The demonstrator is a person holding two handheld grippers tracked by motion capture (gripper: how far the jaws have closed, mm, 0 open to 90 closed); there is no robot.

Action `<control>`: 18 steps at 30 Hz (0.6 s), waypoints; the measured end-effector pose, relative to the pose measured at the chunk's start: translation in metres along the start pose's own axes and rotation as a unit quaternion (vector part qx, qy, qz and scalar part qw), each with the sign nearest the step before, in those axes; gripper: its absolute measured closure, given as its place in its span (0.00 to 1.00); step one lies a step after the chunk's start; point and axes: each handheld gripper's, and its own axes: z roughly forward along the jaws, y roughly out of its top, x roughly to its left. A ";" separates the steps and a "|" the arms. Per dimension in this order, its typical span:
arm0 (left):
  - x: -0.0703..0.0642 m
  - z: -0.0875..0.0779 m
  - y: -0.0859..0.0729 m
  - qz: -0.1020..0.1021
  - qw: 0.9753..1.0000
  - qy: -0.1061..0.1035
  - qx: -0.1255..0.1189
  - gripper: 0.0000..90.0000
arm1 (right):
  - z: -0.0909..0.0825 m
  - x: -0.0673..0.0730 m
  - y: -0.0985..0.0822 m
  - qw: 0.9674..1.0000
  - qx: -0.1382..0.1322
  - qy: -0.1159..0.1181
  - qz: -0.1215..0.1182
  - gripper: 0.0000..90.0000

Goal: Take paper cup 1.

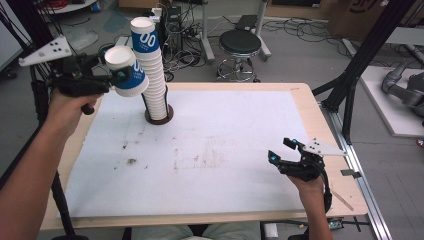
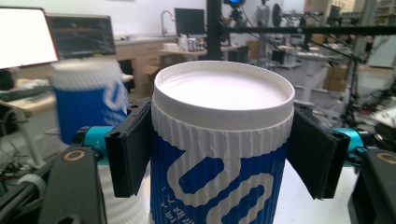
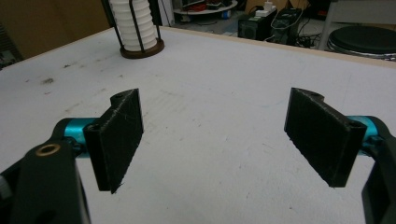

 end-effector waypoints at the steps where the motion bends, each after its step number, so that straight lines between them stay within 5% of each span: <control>1: -0.002 0.000 -0.007 -0.001 1.000 -0.005 0.001 0.32 | 0.000 0.000 0.000 1.000 0.000 0.000 0.000 0.22; 11: -0.014 0.005 -0.062 -0.024 0.999 -0.032 -0.001 0.32 | 0.002 0.001 -0.001 1.000 0.001 -0.001 -0.005 0.22; 18: -0.025 0.018 -0.091 -0.019 0.998 -0.052 0.010 0.32 | 0.006 0.001 -0.001 1.000 0.005 -0.001 -0.011 0.22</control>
